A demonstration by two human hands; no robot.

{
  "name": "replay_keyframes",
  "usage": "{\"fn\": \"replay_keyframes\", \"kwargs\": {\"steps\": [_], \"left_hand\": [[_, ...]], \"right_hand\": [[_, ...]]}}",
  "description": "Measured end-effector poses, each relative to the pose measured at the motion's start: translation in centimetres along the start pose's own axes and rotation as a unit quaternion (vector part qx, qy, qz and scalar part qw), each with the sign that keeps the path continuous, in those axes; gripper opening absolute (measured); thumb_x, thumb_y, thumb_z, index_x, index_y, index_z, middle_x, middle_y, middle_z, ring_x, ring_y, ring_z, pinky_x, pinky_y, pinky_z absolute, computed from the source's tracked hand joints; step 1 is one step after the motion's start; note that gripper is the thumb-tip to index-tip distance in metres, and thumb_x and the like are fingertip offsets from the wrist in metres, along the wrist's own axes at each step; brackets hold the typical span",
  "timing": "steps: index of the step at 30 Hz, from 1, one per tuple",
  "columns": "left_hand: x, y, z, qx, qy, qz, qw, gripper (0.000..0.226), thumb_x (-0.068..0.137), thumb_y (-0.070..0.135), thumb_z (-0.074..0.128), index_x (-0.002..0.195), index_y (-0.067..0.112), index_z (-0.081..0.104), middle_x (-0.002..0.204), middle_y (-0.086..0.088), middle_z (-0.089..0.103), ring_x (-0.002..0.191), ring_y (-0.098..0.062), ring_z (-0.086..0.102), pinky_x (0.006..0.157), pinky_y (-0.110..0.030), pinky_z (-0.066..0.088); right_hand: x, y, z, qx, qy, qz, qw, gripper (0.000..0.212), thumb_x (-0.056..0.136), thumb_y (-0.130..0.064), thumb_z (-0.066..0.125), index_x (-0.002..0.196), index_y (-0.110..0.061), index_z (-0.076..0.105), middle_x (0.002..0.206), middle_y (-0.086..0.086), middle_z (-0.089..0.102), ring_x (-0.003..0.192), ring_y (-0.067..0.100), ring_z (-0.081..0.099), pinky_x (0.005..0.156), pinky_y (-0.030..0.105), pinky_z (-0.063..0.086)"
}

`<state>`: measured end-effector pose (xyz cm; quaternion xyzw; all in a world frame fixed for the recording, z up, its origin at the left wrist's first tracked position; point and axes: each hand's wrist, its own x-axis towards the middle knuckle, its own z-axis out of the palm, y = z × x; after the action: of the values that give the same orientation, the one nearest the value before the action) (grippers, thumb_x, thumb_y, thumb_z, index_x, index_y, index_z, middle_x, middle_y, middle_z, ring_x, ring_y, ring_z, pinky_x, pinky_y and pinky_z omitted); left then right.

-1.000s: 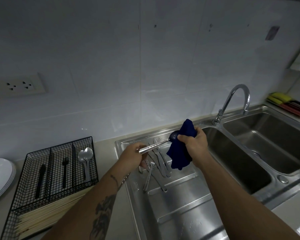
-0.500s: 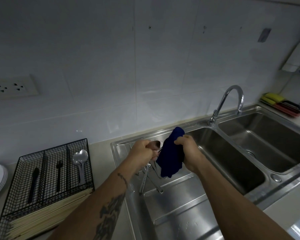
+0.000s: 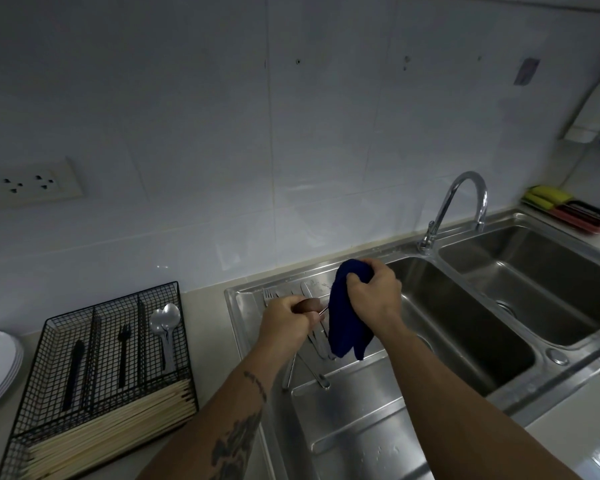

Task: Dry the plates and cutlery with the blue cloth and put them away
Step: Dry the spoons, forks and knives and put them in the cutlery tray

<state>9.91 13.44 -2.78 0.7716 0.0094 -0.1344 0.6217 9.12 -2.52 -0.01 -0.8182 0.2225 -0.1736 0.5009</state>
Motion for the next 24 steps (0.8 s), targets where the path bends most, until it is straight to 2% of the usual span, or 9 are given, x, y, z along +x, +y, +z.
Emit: {"fn": "replay_keyframes", "kwargs": {"steps": [3, 5, 8, 11, 15, 17, 20, 22, 24], "left_hand": [[0.1, -0.3, -0.8, 0.003, 0.024, -0.015, 1.0, 0.026, 0.084, 0.005, 0.074, 0.106, 0.019, 0.07, 0.093, -0.003, 0.07, 0.079, -0.014, 0.066, 0.057, -0.019, 0.047], [0.3, -0.2, -1.0, -0.018, 0.049, -0.021, 0.998, 0.025, 0.082, 0.005, 0.075, 0.103, 0.019, 0.069, 0.09, -0.001, 0.07, 0.073, -0.012, 0.063, 0.054, -0.017, 0.046], [0.4, 0.7, -0.8, -0.069, 0.065, -0.017, 0.995, 0.024, 0.082, 0.003, 0.074, 0.099, 0.019, 0.072, 0.086, 0.004, 0.07, 0.069, -0.006, 0.061, 0.046, -0.008, 0.044], [0.4, 1.4, -0.8, -0.087, 0.052, -0.018, 0.995, 0.022, 0.08, 0.0, 0.075, 0.094, 0.016, 0.072, 0.082, 0.003, 0.071, 0.066, -0.006, 0.063, 0.053, -0.01, 0.048], [0.1, 1.7, -0.7, -0.108, 0.029, -0.022, 0.993, 0.007, 0.078, -0.002, 0.075, 0.082, 0.002, 0.071, 0.075, -0.007, 0.068, 0.068, -0.017, 0.062, 0.064, -0.026, 0.051], [-0.1, 1.7, -0.6, -0.12, 0.007, -0.025, 0.992, 0.01, 0.079, 0.001, 0.075, 0.087, -0.003, 0.072, 0.077, -0.012, 0.069, 0.071, -0.021, 0.063, 0.068, -0.033, 0.051], [0.0, 1.6, -0.7, -0.105, -0.029, -0.023, 0.994, 0.01, 0.081, 0.001, 0.074, 0.09, 0.003, 0.074, 0.086, -0.017, 0.074, 0.077, -0.023, 0.068, 0.075, -0.038, 0.056], [0.2, 1.3, -0.8, -0.075, -0.047, -0.017, 0.996, 0.007, 0.084, 0.003, 0.071, 0.089, 0.006, 0.074, 0.088, -0.017, 0.073, 0.076, -0.023, 0.068, 0.073, -0.038, 0.056], [0.4, 1.1, -0.9, -0.049, -0.049, -0.017, 0.997, 0.013, 0.09, 0.005, 0.064, 0.088, 0.011, 0.075, 0.085, -0.011, 0.074, 0.075, -0.023, 0.069, 0.069, -0.035, 0.055]], "right_hand": [[0.9, 0.1, -1.2, 0.043, 0.01, 0.018, 0.999, 0.035, 0.095, -0.015, 0.056, 0.13, -0.016, 0.06, 0.113, 0.006, 0.066, 0.09, 0.018, 0.062, 0.073, 0.029, 0.052], [1.2, 0.1, -1.6, 0.141, -0.023, 0.094, 0.985, 0.031, 0.098, -0.014, 0.056, 0.129, -0.014, 0.06, 0.11, 0.008, 0.068, 0.091, 0.021, 0.065, 0.066, 0.03, 0.052], [0.1, -0.4, -1.5, 0.3, -0.092, 0.227, 0.922, 0.028, 0.099, -0.018, 0.057, 0.125, -0.007, 0.06, 0.103, 0.014, 0.07, 0.09, 0.03, 0.067, 0.065, 0.035, 0.053], [-1.8, -1.1, -1.1, 0.334, -0.2, 0.266, 0.882, 0.032, 0.097, -0.029, 0.061, 0.115, -0.003, 0.064, 0.094, 0.016, 0.071, 0.085, 0.032, 0.066, 0.07, 0.038, 0.052], [-2.5, -0.8, 0.1, 0.324, -0.276, 0.218, 0.878, 0.028, 0.085, -0.02, 0.071, 0.109, -0.007, 0.068, 0.1, 0.018, 0.073, 0.093, 0.036, 0.067, 0.087, 0.047, 0.054], [-2.5, -0.5, 0.7, 0.31, -0.276, 0.197, 0.888, 0.019, 0.085, -0.015, 0.071, 0.103, -0.009, 0.069, 0.094, 0.015, 0.074, 0.085, 0.032, 0.069, 0.08, 0.043, 0.056], [-2.5, -0.3, 1.1, 0.287, -0.235, 0.178, 0.912, 0.018, 0.088, -0.015, 0.067, 0.103, -0.005, 0.067, 0.088, 0.016, 0.074, 0.078, 0.03, 0.069, 0.074, 0.041, 0.056], [-2.4, -0.1, 1.1, 0.269, -0.21, 0.168, 0.925, 0.018, 0.089, -0.015, 0.068, 0.102, -0.003, 0.067, 0.085, 0.016, 0.074, 0.074, 0.029, 0.069, 0.068, 0.037, 0.056], [-2.1, 0.1, 1.0, 0.256, -0.189, 0.16, 0.934, 0.019, 0.088, -0.012, 0.069, 0.104, -0.001, 0.068, 0.083, 0.015, 0.073, 0.07, 0.027, 0.069, 0.061, 0.032, 0.055]]}}
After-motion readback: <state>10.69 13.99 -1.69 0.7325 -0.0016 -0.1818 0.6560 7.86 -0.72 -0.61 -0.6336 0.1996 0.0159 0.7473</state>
